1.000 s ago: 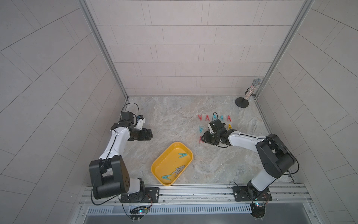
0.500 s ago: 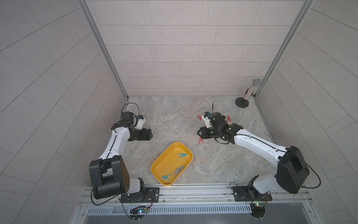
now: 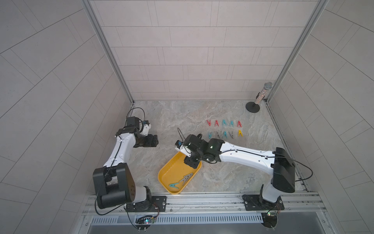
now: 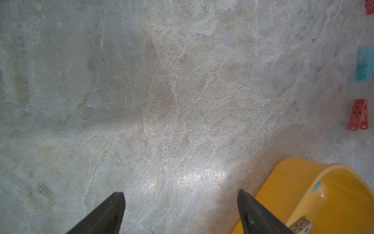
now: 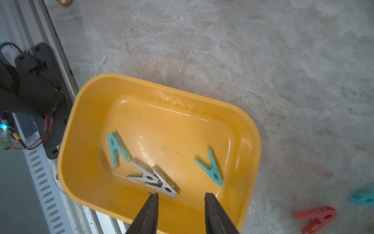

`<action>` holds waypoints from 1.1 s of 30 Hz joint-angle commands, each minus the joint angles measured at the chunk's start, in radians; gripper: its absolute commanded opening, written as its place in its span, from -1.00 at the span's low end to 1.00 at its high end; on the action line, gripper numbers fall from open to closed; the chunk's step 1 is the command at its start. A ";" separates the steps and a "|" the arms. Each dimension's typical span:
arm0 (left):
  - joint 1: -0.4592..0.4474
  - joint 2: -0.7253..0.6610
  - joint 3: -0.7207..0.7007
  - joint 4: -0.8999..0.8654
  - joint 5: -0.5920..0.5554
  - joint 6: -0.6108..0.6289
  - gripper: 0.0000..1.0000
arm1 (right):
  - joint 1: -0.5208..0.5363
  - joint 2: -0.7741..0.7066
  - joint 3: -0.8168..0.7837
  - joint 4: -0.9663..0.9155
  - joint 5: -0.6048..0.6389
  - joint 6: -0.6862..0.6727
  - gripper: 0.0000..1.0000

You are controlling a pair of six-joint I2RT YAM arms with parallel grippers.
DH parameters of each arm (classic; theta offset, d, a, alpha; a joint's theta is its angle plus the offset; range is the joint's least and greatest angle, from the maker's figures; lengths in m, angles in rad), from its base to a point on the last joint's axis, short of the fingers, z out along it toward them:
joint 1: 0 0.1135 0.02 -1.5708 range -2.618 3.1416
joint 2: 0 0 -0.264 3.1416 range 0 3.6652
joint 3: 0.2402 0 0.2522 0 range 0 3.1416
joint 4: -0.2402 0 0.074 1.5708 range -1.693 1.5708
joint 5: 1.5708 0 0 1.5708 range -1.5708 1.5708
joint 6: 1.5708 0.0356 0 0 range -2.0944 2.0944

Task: Take the clothespins out of the storage box
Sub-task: Place the clothespin at the center of the board, then pick up the clothespin from the storage box.

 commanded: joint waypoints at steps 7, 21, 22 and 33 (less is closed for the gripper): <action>-0.002 -0.027 -0.003 0.000 -0.017 -0.006 0.89 | 0.046 0.194 0.131 -0.165 0.140 -0.142 -0.21; -0.001 -0.027 -0.005 0.004 -0.018 -0.007 0.89 | 0.043 0.320 0.171 -0.162 0.243 -0.222 -0.26; -0.001 -0.028 -0.004 0.004 -0.018 -0.006 0.89 | 0.042 0.323 0.170 -0.160 0.244 -0.224 -0.27; -0.001 -0.025 -0.005 0.004 -0.016 -0.006 0.89 | 0.026 0.357 0.163 -0.149 0.243 -0.218 -0.48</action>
